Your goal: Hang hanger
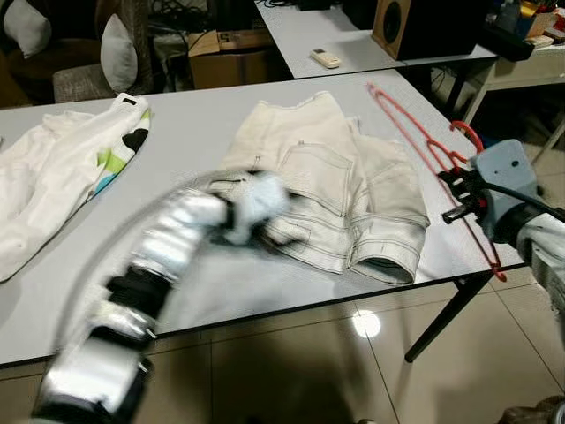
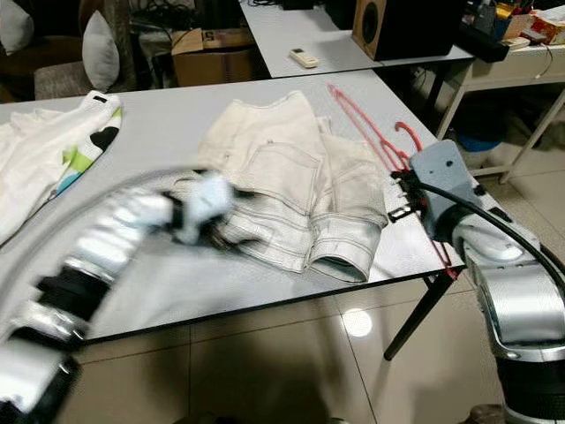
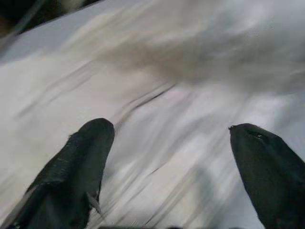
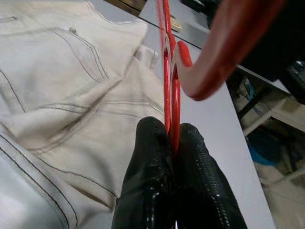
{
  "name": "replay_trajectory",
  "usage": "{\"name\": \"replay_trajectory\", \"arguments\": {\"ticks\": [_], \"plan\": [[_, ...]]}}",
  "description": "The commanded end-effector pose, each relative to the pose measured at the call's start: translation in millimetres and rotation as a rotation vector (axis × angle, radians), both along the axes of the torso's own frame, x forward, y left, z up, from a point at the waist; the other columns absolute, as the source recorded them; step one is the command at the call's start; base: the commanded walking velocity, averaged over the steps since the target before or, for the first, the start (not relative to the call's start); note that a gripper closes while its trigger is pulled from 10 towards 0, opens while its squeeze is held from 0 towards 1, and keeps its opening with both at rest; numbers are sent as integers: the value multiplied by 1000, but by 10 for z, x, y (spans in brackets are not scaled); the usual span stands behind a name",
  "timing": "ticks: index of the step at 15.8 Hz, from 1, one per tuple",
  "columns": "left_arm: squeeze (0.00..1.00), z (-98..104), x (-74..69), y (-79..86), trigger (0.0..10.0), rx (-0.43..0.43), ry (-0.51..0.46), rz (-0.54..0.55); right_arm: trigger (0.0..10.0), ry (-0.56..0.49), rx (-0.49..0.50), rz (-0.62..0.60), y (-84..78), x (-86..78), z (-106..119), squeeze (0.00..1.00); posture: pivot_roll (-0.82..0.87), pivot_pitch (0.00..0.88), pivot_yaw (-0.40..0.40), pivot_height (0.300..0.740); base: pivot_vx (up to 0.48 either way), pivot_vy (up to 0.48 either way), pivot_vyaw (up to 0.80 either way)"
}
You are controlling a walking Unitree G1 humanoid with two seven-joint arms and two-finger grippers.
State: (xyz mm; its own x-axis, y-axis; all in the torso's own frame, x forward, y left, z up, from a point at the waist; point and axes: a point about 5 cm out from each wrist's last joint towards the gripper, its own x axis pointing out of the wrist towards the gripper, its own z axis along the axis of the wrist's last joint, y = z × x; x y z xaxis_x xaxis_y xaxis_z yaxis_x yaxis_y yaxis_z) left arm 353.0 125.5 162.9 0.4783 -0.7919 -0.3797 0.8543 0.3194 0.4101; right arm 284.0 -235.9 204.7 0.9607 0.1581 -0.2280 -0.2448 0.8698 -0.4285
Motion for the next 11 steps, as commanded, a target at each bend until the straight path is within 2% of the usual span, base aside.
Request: {"name": "replay_trajectory", "arguments": {"ticks": [1,2,3,4,5,6,8,9,11], "plan": [[902,61,106,159,10000,32,-53,121,10000,-24,4,-5,-30,-37,69,0,-110,0,50,740,0,0,0],[392,60,149,234,10000,55,-77,182,10000,-31,7,7,-33,-53,98,0,-110,0,51,740,0,0,0],[0,83,248,396,10000,43,-128,361,10000,-63,44,59,-29,-100,223,0,-110,0,56,740,0,0,0],[0,84,259,407,10000,37,-135,381,10000,-71,55,73,-26,-109,255,0,-110,0,57,740,0,0,0],[0,26,261,403,10000,44,-124,399,10000,-77,100,139,22,-140,323,0,-110,0,58,740,0,0,0],[0,-142,222,366,10000,82,-75,374,10000,-30,109,267,151,-217,306,0,-110,0,60,740,0,0,0],[0,-335,160,281,10000,79,-6,333,10000,46,94,327,255,-262,152,0,-106,0,57,740,0,0,0],[0,-486,98,182,10000,69,38,287,10000,83,73,329,314,-262,35,0,-104,0,56,740,0,0,0],[0,-596,32,95,10000,66,77,236,10000,75,81,298,322,-219,29,0,-107,0,58,740,0,0,0]]}}
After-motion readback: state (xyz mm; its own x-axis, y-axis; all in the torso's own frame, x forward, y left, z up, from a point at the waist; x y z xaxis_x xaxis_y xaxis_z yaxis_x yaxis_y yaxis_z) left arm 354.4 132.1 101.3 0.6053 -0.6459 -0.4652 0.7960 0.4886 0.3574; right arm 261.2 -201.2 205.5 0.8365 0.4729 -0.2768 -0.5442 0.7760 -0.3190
